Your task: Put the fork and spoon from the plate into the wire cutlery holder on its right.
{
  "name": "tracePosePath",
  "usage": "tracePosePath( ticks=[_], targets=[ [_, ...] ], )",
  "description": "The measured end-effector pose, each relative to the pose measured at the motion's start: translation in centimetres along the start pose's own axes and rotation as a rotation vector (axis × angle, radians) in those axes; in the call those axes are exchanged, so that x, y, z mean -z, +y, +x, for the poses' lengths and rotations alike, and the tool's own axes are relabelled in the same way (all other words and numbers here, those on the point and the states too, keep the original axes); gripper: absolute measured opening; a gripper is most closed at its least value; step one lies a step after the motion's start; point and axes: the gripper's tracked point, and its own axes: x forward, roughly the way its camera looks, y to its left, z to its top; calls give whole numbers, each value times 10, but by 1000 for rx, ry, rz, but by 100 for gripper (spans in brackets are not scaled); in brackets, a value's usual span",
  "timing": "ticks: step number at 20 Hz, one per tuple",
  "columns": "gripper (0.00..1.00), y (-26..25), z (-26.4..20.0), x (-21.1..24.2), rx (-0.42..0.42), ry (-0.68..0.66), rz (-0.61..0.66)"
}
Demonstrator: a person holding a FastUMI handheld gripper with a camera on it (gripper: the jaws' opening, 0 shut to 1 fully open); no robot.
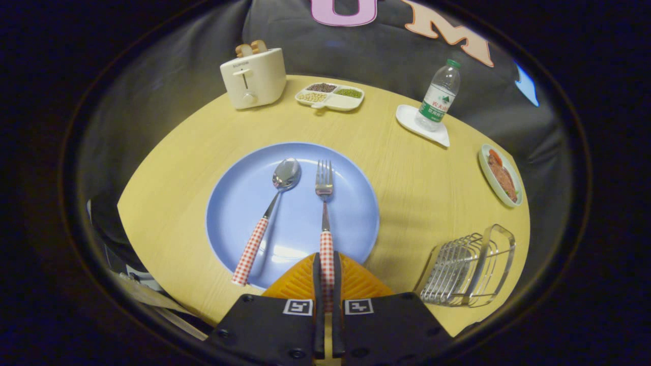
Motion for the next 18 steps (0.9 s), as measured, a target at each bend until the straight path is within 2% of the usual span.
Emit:
tracePosePath(
  ticks=[7,11,18],
  targets=[
    [9,-21,-39,-16,-41,-12,-33],
    [9,-48,-64,-24,-18,-24,-56],
    [9,-99,-100,-9,14,12,-77]
  ],
)
